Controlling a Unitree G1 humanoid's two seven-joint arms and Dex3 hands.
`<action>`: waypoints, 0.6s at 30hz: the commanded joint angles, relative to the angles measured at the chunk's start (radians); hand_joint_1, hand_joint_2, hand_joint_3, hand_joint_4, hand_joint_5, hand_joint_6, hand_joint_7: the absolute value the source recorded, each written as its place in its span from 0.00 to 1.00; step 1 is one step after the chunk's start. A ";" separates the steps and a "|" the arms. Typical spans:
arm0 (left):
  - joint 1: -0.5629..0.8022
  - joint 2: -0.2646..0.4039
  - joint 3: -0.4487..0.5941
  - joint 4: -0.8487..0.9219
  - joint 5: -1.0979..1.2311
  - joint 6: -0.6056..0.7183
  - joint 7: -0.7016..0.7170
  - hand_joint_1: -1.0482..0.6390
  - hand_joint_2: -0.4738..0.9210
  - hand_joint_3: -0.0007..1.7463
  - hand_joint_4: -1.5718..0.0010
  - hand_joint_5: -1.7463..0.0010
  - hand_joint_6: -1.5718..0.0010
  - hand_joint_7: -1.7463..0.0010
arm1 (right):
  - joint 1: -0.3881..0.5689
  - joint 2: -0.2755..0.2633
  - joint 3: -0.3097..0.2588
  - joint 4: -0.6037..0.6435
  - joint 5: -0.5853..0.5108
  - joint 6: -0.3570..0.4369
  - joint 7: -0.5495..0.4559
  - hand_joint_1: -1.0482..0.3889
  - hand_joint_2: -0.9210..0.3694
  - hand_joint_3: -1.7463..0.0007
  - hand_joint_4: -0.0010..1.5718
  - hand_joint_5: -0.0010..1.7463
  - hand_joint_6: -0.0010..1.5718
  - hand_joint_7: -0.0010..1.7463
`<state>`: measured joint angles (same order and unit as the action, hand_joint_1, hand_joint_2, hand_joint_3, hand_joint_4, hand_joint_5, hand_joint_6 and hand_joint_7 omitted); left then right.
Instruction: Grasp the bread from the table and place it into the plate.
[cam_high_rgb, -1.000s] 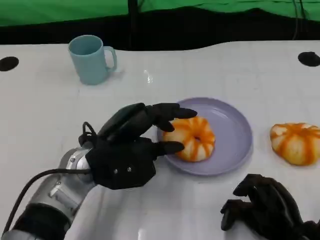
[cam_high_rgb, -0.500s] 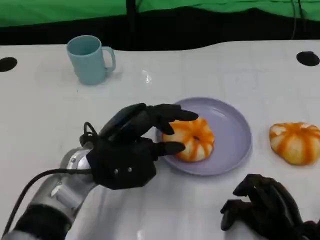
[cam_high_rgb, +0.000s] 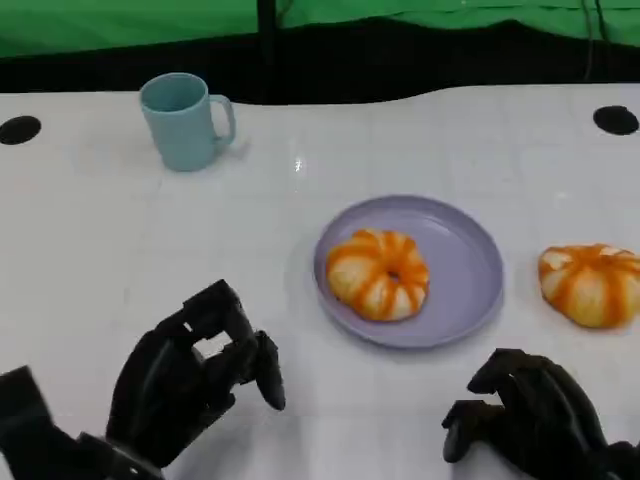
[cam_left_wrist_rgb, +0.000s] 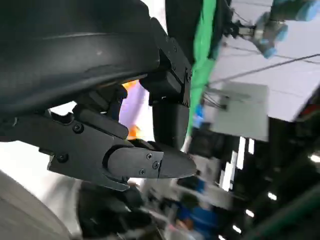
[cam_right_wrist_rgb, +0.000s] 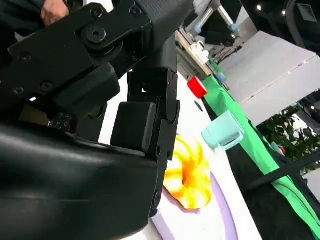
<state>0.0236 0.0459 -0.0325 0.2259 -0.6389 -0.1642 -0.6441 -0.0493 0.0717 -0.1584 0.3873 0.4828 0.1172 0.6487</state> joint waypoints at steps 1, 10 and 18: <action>0.030 -0.004 0.038 -0.042 -0.029 0.076 -0.031 0.20 1.00 0.13 0.41 0.00 0.56 0.00 | 0.001 -0.008 -0.003 -0.017 0.010 0.007 -0.003 0.01 0.16 1.00 1.00 0.43 1.00 0.22; 0.045 -0.024 0.102 -0.005 -0.053 0.174 -0.067 0.20 1.00 0.10 0.42 0.00 0.57 0.00 | 0.012 -0.012 -0.005 -0.023 0.014 0.008 0.005 0.02 0.16 1.00 1.00 0.42 1.00 0.22; 0.036 -0.040 0.130 0.003 -0.035 0.191 -0.089 0.21 1.00 0.10 0.43 0.00 0.57 0.02 | 0.015 -0.010 -0.007 -0.026 0.017 0.011 0.002 0.03 0.16 1.00 1.00 0.42 1.00 0.21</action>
<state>0.0606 0.0061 0.0841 0.2243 -0.6803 0.0196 -0.7180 -0.0397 0.0703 -0.1603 0.3769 0.4871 0.1247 0.6484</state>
